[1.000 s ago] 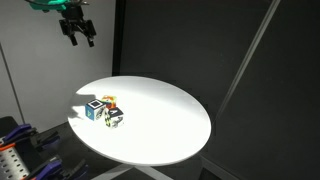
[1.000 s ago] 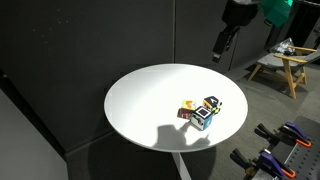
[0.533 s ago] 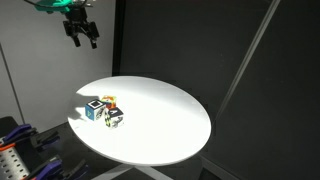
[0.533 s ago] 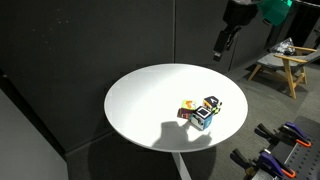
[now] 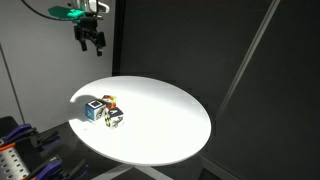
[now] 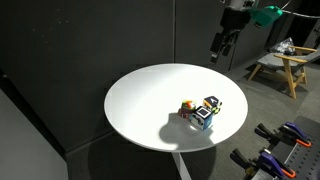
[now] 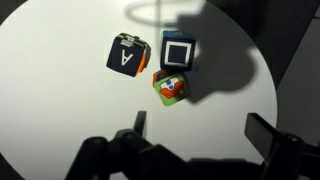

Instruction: Move the black and white object to the right, then back to the left

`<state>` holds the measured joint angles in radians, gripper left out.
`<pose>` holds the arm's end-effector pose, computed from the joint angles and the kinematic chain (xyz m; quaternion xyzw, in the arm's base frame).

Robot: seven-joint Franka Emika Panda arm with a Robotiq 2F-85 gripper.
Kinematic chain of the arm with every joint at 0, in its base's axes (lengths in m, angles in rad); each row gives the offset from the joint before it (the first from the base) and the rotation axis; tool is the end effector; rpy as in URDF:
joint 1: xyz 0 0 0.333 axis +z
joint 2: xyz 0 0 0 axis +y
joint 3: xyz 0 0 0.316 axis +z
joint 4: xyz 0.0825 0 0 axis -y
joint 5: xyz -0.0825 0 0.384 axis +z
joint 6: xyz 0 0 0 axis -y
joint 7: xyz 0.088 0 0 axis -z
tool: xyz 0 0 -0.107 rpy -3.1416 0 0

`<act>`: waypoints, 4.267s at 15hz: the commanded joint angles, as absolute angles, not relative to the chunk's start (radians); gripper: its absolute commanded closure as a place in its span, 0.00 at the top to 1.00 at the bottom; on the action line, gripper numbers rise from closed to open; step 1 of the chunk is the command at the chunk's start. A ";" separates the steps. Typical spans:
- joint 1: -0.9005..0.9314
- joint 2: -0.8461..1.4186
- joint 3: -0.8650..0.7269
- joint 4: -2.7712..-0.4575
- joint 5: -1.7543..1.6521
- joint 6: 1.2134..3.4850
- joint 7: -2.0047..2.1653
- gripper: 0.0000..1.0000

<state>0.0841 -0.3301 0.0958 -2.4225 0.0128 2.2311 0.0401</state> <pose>0.4442 0.0823 0.4444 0.9955 0.0646 0.0693 0.0027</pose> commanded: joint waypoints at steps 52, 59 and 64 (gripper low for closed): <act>-0.006 0.279 -0.075 -2.357 -0.008 2.614 0.268 1.00; 0.015 0.360 -0.079 -2.351 -0.015 2.686 0.253 1.00; 0.025 0.406 -0.086 -2.346 -0.018 2.722 0.242 1.00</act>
<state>0.0159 0.3838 -0.0732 -2.3564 -0.0062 2.7017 0.2627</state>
